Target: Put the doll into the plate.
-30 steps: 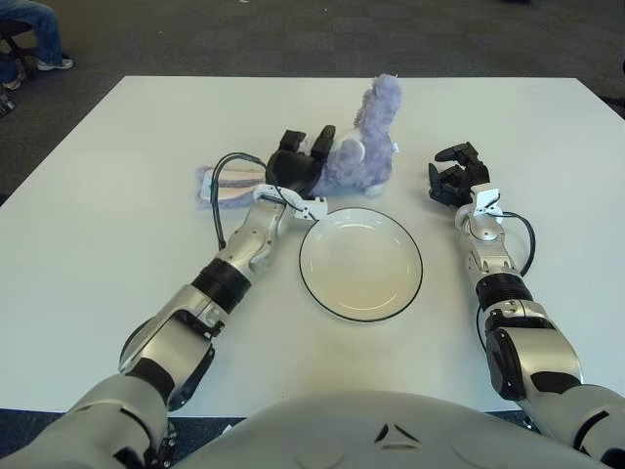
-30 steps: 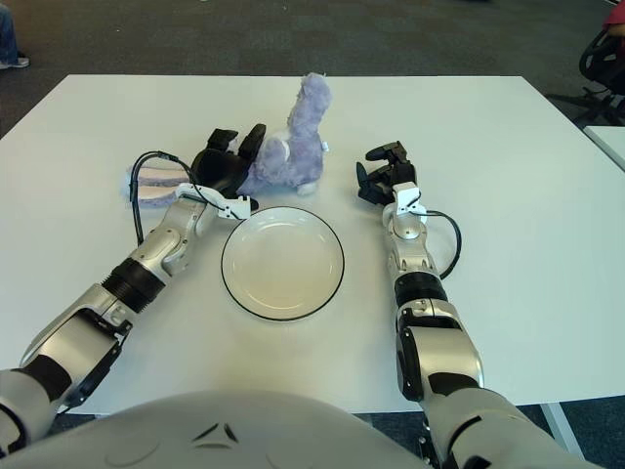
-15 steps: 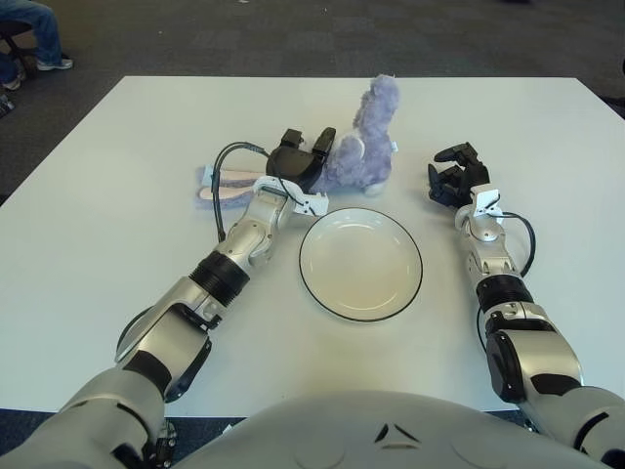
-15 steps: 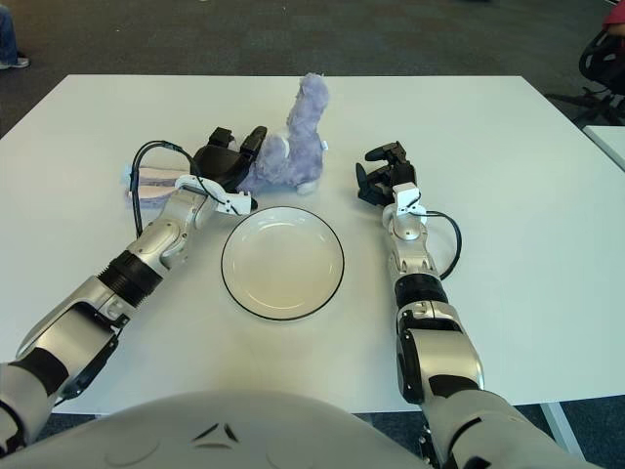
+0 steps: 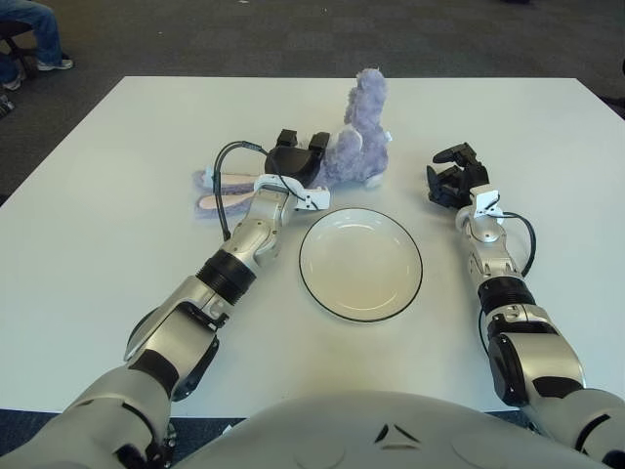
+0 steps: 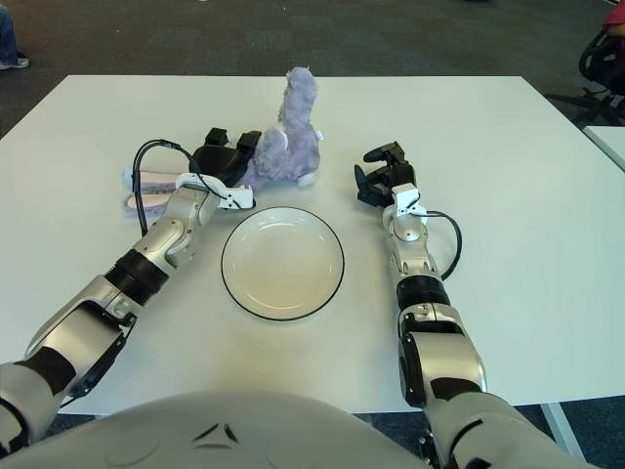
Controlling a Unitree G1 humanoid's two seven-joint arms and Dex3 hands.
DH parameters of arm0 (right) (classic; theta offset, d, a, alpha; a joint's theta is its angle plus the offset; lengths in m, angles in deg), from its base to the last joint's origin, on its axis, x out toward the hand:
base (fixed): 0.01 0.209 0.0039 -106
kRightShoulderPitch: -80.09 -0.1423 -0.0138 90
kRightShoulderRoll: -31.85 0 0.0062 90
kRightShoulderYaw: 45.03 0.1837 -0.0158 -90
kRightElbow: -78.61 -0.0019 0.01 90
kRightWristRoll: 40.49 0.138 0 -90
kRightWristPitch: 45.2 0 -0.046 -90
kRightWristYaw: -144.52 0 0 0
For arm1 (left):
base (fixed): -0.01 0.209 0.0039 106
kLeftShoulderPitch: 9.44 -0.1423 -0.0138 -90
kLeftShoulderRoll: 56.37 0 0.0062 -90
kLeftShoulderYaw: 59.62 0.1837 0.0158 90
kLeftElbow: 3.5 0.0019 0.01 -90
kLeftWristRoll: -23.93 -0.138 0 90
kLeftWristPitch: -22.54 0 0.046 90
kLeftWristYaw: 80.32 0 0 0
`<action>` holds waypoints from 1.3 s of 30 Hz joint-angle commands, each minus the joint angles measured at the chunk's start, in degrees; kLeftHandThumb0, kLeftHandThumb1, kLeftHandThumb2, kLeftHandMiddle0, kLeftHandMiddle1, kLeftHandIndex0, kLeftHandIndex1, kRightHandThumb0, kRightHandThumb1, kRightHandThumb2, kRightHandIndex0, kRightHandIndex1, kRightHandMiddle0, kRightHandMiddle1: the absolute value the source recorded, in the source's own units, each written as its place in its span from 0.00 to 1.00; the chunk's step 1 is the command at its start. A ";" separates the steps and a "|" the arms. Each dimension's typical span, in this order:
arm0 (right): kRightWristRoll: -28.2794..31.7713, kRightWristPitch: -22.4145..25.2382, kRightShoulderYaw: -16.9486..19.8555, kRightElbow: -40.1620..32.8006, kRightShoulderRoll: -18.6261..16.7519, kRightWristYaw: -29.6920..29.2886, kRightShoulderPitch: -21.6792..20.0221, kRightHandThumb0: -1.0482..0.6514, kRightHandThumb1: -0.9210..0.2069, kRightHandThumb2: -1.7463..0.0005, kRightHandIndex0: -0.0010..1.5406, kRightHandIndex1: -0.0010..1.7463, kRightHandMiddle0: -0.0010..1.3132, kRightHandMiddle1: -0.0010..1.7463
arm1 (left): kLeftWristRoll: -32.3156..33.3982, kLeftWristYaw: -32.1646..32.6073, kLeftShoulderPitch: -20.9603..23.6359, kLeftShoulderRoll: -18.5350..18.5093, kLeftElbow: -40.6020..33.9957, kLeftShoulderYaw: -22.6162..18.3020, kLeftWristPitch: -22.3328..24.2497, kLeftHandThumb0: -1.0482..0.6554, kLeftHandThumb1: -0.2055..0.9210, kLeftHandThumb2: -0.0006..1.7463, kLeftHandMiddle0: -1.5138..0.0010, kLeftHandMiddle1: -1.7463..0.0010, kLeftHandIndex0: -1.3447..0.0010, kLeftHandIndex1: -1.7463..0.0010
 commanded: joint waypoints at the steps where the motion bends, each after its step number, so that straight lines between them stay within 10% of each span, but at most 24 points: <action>1: -1.17 3.12 -1.24 2.02 -0.50 1.67 3.10 0.61 0.34 0.44 0.36 0.91 0.21 0.95 | 1.03 -0.98 -1.41 -0.30 2.59 0.08 0.83 0.75 0.57 0.62 0.70 0.00 1.00 0.58; 21: -1.69 3.62 -2.38 1.73 0.54 2.24 3.42 0.61 0.29 0.49 0.35 0.90 0.20 0.94 | 3.27 0.98 -1.59 -0.56 2.95 0.24 -0.36 0.87 0.56 0.67 0.66 0.00 1.00 0.28; 39: -2.33 2.76 -2.83 2.66 0.89 2.17 3.23 0.61 0.28 0.51 0.36 0.87 0.21 0.94 | 2.45 -0.91 -1.62 -1.16 1.77 1.09 0.85 0.83 0.82 0.46 0.80 0.00 0.98 0.00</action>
